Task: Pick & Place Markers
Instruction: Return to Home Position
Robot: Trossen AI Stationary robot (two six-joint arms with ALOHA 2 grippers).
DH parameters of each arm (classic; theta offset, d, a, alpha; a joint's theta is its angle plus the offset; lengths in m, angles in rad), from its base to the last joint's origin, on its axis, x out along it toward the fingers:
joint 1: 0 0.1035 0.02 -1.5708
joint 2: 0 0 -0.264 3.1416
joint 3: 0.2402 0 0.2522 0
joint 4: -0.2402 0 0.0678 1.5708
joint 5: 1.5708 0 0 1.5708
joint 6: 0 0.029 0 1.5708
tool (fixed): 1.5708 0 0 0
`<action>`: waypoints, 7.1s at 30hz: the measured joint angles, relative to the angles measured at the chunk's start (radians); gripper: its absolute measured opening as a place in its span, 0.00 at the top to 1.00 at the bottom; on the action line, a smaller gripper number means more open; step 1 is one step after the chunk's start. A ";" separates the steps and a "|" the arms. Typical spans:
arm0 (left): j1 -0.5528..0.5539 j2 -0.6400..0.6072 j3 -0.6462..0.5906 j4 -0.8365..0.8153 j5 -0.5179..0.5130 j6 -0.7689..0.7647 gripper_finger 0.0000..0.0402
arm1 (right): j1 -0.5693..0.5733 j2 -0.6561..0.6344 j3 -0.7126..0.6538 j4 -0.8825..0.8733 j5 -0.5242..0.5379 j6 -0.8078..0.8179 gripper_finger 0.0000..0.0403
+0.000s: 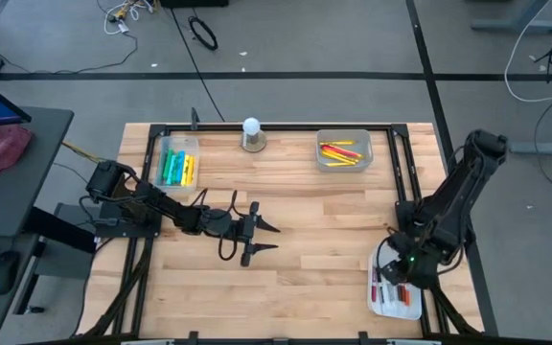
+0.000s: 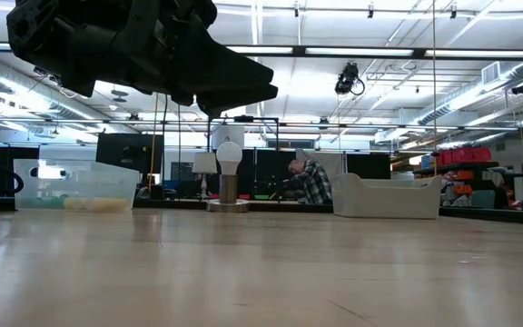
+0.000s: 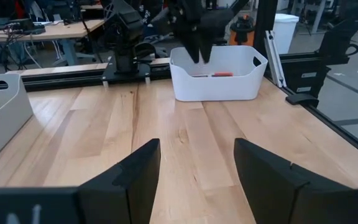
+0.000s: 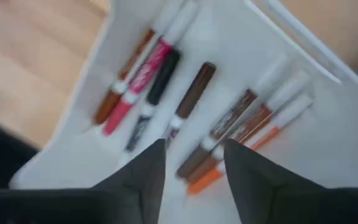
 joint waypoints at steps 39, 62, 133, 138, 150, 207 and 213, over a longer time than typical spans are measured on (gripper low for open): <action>0.003 0.000 0.000 -0.005 -0.007 -0.019 0.47 | -0.861 -0.289 0.103 0.505 0.179 -1.771 0.83; 0.026 0.000 0.000 -0.011 -0.027 -0.047 0.47 | -0.924 -0.808 -0.429 0.831 -0.018 -1.793 1.00; 0.334 -1.579 -0.589 -0.753 0.303 -0.012 0.99 | -1.062 -0.857 -0.604 0.890 -0.029 -1.902 0.93; 0.326 -1.669 -0.589 -0.876 0.400 -0.006 0.99 | -1.062 -0.857 -0.604 0.890 -0.029 -1.902 0.93; 0.192 -1.691 -0.589 -0.907 0.241 0.009 0.99 | -1.062 -0.857 -0.604 0.889 -0.029 -1.902 0.93; 0.092 -1.670 -0.590 -0.905 0.022 0.026 0.97 | -0.975 -1.079 -0.603 0.852 -0.047 -1.894 0.93; 0.092 -1.670 -0.590 -0.907 0.022 0.025 0.97 | -0.975 -1.079 -0.603 0.845 -0.059 -1.981 0.93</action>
